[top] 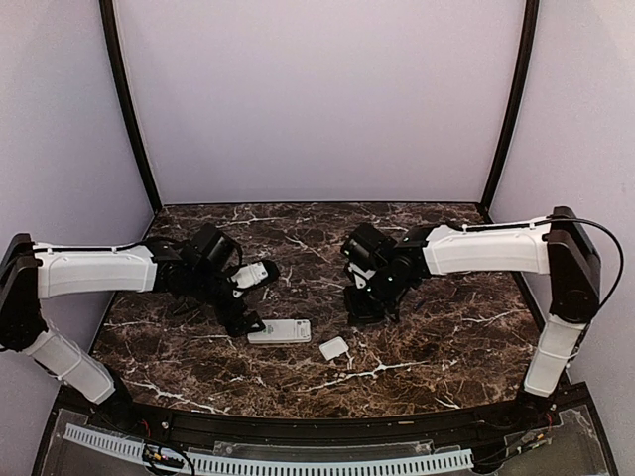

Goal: Load the batteries into the remote control
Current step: Move the remote control without batteries to the center of the board.

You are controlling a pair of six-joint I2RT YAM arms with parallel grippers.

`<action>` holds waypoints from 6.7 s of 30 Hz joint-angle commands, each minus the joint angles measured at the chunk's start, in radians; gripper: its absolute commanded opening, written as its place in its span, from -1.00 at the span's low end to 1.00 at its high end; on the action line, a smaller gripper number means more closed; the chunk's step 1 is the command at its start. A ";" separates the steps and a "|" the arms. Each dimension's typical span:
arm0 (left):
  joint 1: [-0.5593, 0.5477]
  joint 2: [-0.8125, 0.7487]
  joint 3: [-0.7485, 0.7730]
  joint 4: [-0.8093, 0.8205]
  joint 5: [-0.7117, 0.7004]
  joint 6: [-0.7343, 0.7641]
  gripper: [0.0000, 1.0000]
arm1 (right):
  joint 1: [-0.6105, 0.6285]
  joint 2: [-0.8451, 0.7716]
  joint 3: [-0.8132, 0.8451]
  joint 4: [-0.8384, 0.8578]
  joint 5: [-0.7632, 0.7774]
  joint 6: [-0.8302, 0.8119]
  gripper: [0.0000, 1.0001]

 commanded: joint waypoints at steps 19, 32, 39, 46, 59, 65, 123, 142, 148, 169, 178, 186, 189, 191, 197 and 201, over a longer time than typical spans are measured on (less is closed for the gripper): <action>-0.006 -0.183 -0.218 0.112 0.142 0.284 0.97 | 0.006 -0.244 -0.111 0.274 0.072 -0.092 -1.00; -0.006 0.023 -0.171 0.187 0.104 0.377 0.98 | 0.005 -0.226 -0.117 0.324 0.026 -0.133 -1.00; 0.012 0.124 -0.108 0.167 0.129 0.380 0.98 | 0.005 -0.220 -0.104 0.329 0.034 -0.120 -1.00; 0.017 0.182 -0.098 0.171 0.155 0.397 0.91 | 0.005 -0.222 -0.112 0.318 0.056 -0.111 -1.00; -0.013 0.220 -0.108 0.194 0.096 0.356 0.44 | -0.001 -0.225 -0.130 0.318 0.057 -0.157 -1.00; -0.065 0.246 -0.098 0.177 0.054 0.336 0.12 | 0.000 -0.251 -0.159 0.326 0.052 -0.154 -1.00; -0.236 -0.025 0.132 -0.131 -0.044 -0.255 0.98 | -0.013 -0.235 -0.228 0.512 -0.028 -0.268 -1.00; -0.044 -0.266 -0.149 0.259 -0.305 -0.519 0.98 | -0.013 -0.197 -0.214 0.682 -0.196 -0.280 -1.00; -0.041 -0.323 -0.233 0.283 -0.158 -0.467 0.97 | -0.013 -0.192 -0.219 0.656 -0.148 -0.275 -1.00; -0.309 -0.321 -0.393 0.403 -0.169 -0.419 0.97 | 0.020 -0.182 -0.172 0.519 0.037 -0.327 -1.00; -0.341 -0.089 -0.286 0.374 -0.030 -0.344 0.98 | 0.036 -0.231 -0.220 0.498 -0.017 -0.272 -1.00; -0.359 0.050 -0.181 0.336 -0.077 -0.228 0.98 | 0.047 -0.281 -0.289 0.483 0.005 -0.257 -1.00; -0.359 0.119 -0.119 0.296 -0.107 -0.180 0.98 | 0.051 -0.282 -0.296 0.472 0.005 -0.259 -1.00; -0.354 0.156 -0.081 0.257 -0.133 -0.157 0.98 | 0.052 -0.279 -0.294 0.466 0.004 -0.261 -1.00; -0.329 0.209 -0.035 0.208 -0.072 -0.144 0.96 | 0.051 -0.262 -0.240 0.412 0.012 -0.297 -1.00; -0.321 0.247 -0.007 0.183 -0.062 -0.146 0.93 | 0.046 -0.294 -0.250 0.444 0.015 -0.316 -1.00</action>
